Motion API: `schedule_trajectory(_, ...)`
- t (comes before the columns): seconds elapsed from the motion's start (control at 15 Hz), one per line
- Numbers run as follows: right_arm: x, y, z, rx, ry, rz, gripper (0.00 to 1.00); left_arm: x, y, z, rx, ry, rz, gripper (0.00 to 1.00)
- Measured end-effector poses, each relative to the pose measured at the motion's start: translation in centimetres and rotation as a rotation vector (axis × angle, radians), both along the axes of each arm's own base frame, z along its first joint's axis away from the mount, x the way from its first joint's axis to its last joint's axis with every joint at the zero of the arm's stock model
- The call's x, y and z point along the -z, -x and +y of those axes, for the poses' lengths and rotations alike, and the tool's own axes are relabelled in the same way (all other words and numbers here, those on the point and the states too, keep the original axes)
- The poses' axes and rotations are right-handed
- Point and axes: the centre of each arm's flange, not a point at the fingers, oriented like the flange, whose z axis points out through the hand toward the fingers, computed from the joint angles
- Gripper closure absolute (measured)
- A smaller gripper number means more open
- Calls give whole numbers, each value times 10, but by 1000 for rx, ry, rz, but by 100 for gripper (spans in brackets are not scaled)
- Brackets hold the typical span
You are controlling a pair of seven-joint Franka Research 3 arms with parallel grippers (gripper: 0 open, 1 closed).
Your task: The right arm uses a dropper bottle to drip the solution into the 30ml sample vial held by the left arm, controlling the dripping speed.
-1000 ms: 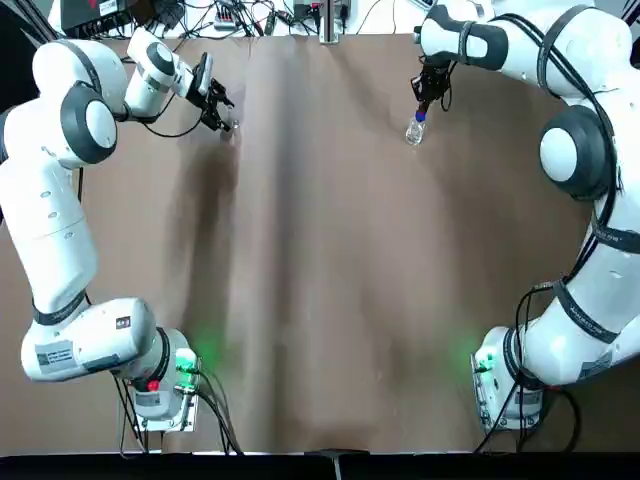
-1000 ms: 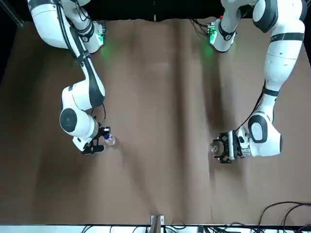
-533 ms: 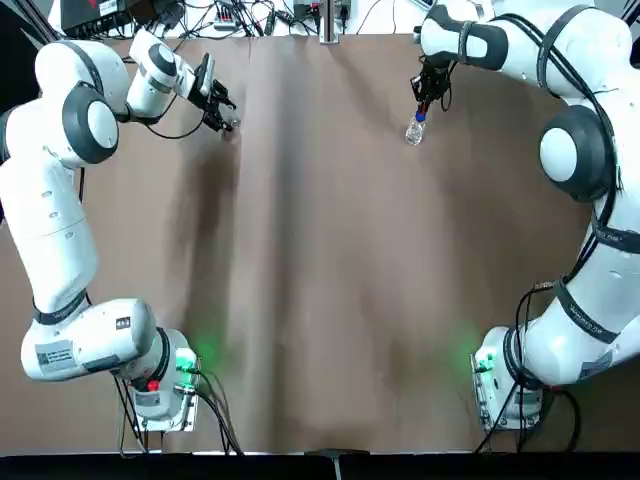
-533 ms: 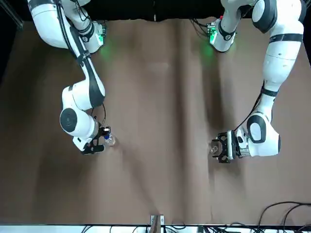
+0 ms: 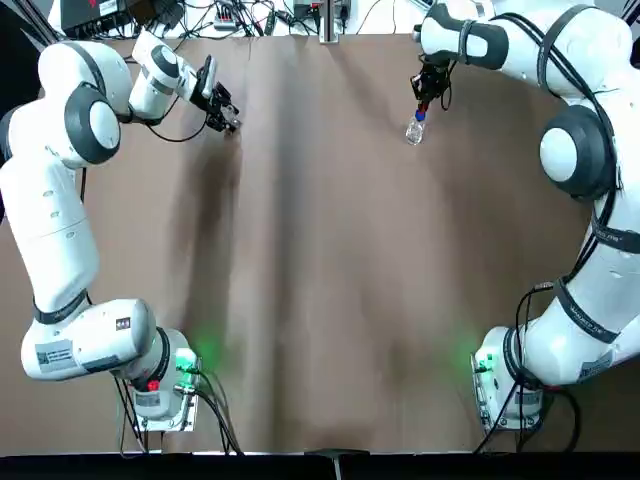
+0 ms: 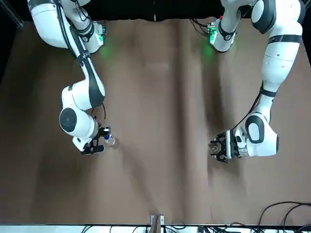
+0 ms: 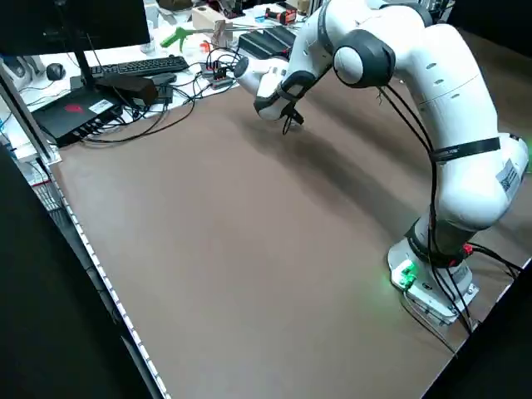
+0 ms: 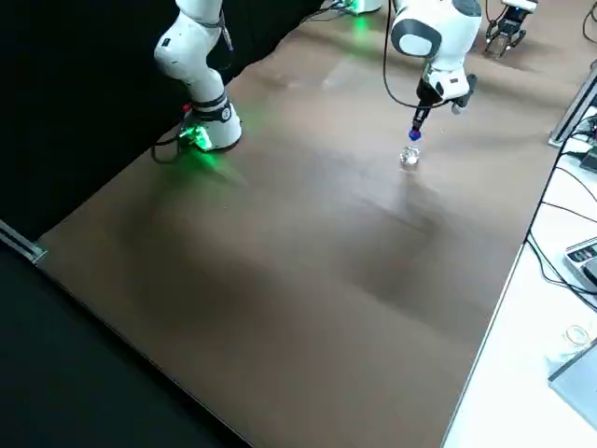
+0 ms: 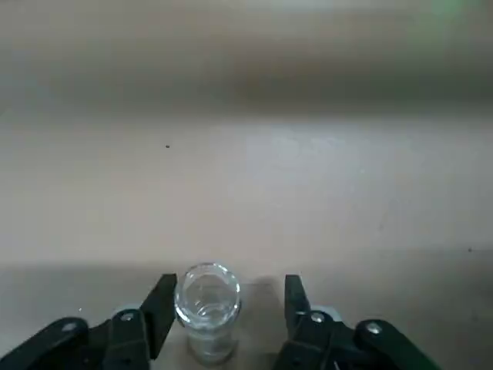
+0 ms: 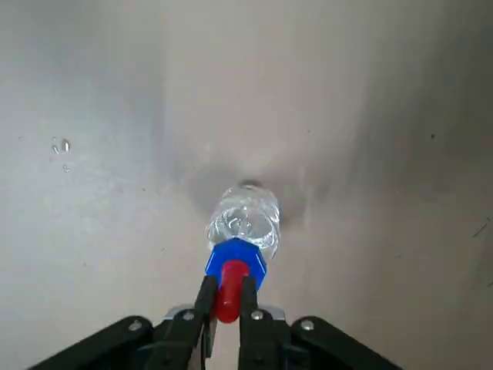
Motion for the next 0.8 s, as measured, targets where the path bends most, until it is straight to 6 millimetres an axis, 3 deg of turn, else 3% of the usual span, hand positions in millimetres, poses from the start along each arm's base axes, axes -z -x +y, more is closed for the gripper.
schedule_trajectory(0.8, -41, -3, 1, 18, -13, -47, 84, -1, -2, 6, -9, -1, -5, 38)
